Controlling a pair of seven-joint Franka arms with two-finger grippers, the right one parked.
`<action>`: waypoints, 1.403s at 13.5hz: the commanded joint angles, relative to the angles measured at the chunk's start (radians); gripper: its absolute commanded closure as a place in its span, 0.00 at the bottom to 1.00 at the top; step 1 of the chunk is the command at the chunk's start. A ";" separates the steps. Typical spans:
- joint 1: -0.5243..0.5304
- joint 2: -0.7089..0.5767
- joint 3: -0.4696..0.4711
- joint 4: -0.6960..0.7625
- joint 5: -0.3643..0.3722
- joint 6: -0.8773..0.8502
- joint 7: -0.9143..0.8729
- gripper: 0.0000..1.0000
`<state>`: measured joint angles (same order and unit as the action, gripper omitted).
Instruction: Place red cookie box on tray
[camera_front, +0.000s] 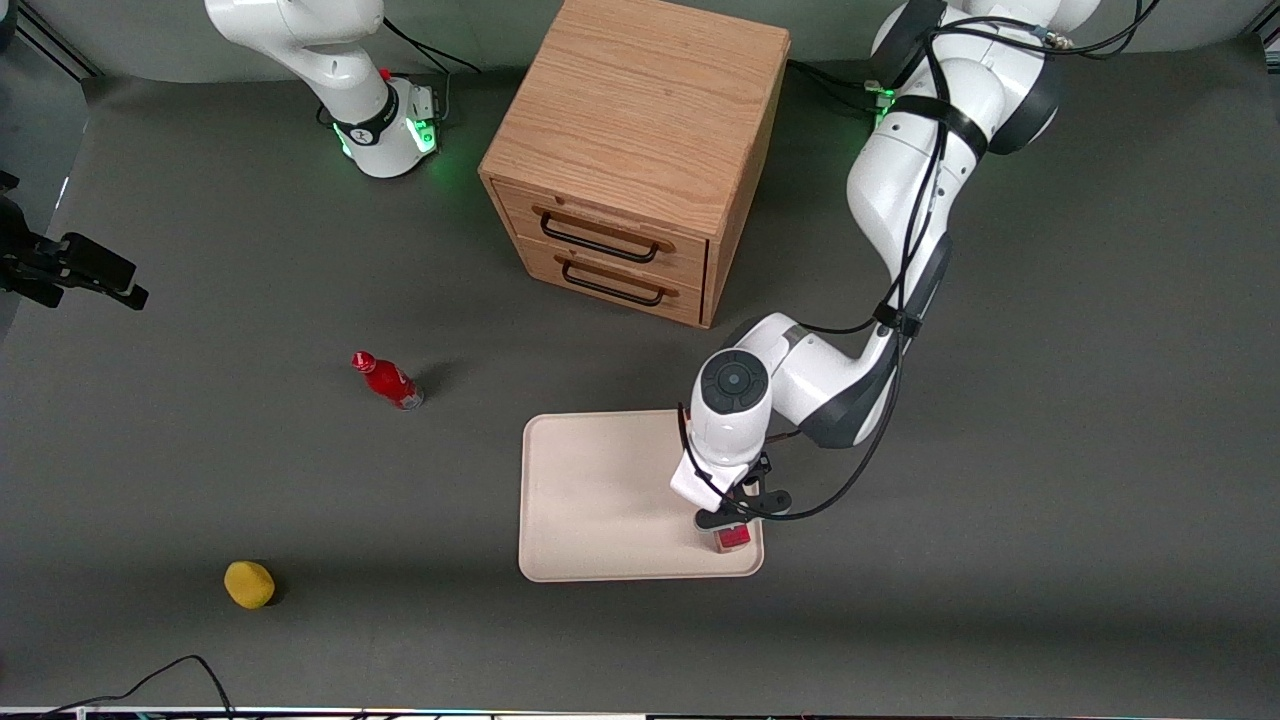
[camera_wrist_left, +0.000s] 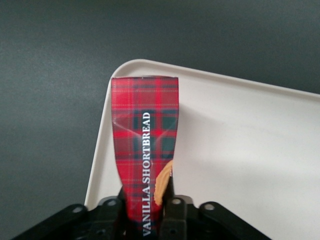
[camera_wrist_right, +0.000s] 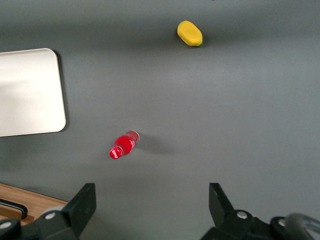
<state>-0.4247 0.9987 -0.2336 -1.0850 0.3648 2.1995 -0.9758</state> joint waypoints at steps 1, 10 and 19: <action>0.018 -0.006 0.004 -0.019 0.002 0.023 -0.003 0.21; 0.073 -0.147 -0.018 -0.029 -0.079 -0.223 0.089 0.00; 0.243 -0.668 -0.015 -0.560 -0.228 -0.288 0.405 0.00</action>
<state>-0.2233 0.5077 -0.2462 -1.4316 0.1613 1.8936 -0.6290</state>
